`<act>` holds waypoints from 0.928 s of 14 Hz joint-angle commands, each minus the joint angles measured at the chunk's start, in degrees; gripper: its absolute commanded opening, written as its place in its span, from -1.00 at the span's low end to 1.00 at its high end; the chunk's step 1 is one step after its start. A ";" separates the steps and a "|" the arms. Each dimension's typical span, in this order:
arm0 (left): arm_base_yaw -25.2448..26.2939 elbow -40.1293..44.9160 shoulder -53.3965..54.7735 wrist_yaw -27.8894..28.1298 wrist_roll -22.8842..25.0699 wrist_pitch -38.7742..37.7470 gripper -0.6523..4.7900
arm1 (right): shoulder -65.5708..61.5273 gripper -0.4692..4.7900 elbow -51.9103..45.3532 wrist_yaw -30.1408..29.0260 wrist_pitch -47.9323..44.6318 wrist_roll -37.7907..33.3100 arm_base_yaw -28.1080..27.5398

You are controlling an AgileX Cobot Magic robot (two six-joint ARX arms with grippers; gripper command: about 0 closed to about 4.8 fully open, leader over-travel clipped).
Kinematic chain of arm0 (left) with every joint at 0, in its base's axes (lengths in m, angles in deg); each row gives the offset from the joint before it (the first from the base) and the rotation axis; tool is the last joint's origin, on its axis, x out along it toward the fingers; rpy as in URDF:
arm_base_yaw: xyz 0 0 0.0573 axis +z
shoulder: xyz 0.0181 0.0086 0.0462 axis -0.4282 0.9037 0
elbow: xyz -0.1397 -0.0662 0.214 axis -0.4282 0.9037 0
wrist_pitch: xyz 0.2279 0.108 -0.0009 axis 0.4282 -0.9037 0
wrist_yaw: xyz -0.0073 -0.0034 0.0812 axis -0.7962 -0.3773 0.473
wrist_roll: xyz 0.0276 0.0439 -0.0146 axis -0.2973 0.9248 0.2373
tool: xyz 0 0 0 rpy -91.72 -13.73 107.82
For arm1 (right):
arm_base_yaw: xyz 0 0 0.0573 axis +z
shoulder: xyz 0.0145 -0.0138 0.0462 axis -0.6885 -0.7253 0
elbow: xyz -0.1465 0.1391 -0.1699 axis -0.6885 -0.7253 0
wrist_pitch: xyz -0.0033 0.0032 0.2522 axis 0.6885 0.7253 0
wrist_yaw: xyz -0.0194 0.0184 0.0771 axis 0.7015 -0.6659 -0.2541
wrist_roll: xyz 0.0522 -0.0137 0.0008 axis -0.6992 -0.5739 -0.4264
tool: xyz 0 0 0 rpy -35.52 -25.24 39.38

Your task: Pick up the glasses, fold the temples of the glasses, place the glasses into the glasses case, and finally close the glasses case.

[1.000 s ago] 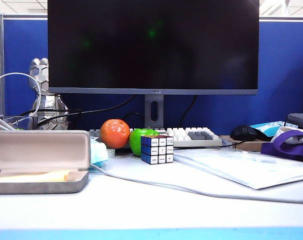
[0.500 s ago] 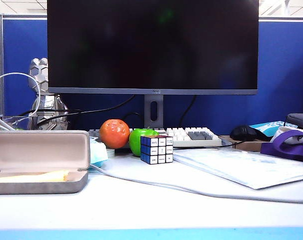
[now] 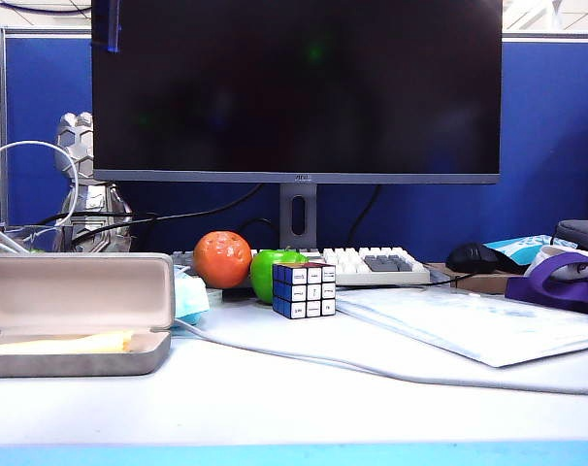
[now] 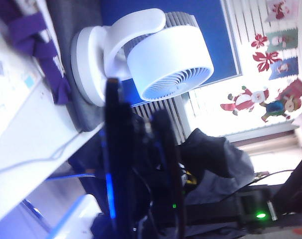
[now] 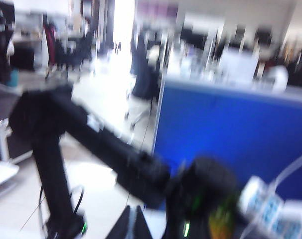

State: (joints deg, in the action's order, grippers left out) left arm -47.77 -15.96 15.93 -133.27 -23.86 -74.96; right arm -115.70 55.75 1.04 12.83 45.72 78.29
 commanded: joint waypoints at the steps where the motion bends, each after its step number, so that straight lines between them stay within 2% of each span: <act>1: -0.02 -0.15 -0.24 0.48 -11.26 7.69 -0.78 | 0.20 -0.82 0.09 0.11 19.54 12.57 0.00; 4: -0.02 -0.15 -0.24 2.71 -17.57 11.65 -0.78 | 0.42 -0.82 0.11 -0.09 19.54 12.57 0.00; 7: -0.02 -0.15 -0.20 4.31 -17.84 12.00 -0.78 | 1.88 -0.82 0.15 1.03 13.46 12.46 0.00; 10: -0.02 -0.15 -0.20 5.33 -18.03 12.00 -0.78 | 5.35 -0.82 0.15 6.84 7.15 12.39 -0.02; 11: -0.02 -0.15 -0.20 5.35 -18.43 12.02 -0.78 | 6.64 -0.82 0.17 7.48 7.26 12.33 -0.02; 13: -0.02 -0.17 -0.22 5.29 -22.36 13.00 -0.78 | 7.23 -0.82 0.17 7.45 10.67 12.00 -0.02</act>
State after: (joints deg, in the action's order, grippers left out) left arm -47.75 -15.99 15.93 -127.78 -44.30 -63.85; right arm -108.55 55.79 8.38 21.84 58.03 78.25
